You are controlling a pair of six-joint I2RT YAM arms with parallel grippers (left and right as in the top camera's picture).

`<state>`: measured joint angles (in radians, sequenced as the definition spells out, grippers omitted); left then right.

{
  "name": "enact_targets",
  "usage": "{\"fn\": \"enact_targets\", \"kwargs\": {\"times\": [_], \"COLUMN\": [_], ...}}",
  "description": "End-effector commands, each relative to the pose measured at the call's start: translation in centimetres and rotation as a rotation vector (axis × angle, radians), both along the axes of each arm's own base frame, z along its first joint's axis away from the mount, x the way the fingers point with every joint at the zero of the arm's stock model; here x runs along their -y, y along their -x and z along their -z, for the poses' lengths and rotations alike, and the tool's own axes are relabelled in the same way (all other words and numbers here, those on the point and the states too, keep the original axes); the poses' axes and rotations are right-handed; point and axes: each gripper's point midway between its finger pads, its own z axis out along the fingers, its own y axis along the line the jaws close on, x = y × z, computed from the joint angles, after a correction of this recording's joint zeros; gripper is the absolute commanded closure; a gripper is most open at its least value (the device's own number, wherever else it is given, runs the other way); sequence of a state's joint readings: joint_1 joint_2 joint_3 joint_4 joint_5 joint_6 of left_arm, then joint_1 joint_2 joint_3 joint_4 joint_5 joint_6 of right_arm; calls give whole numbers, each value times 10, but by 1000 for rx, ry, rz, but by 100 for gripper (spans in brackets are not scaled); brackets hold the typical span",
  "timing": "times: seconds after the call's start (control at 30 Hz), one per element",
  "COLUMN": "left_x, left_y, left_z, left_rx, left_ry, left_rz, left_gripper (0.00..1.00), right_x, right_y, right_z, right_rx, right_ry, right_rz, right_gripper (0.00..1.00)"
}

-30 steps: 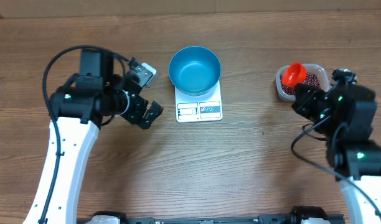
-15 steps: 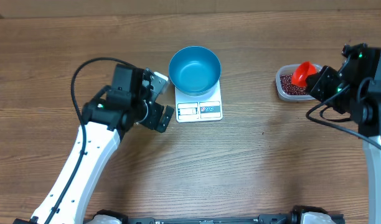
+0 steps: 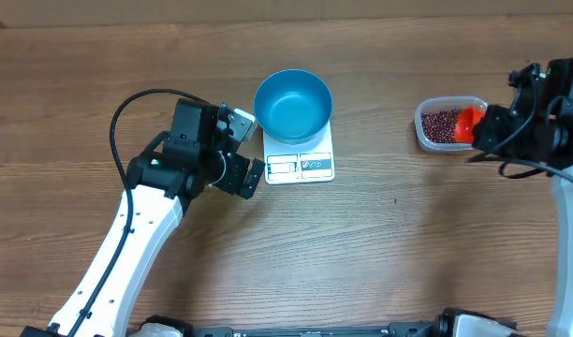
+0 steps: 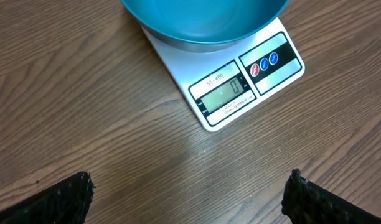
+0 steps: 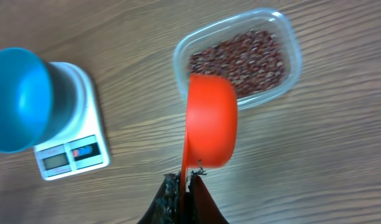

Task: Scoop item into bowl and weigh 150g on scale
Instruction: 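Move the right gripper with the red scoop over the bean tub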

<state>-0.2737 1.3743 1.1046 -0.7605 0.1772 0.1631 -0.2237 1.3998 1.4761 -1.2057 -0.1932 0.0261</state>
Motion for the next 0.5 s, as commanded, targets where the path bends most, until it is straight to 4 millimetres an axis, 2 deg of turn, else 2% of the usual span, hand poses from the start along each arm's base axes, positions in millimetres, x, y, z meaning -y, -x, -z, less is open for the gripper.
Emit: {"fn": "enact_targets", "kwargs": {"times": [0.0,0.13,0.3,0.47], "left_x": [4,4,4,4], "left_y": [2,2,2,2], "left_z": [-5,-5,-5,-5], "left_rx": [12,12,12,12], "left_ry": [20,20,20,19], "left_rz": [8,8,8,8], "left_gripper": [0,0,0,0], "right_x": [21,38,47,52], "right_y": [-13,-36,-60,-78], "right_z": [2,13,33,35], "right_rx": [20,40,44,86], "right_ry": [56,65,86,102], "right_rz": [-26,0,-33,-34], "right_gripper": [96,96,96,96]}}
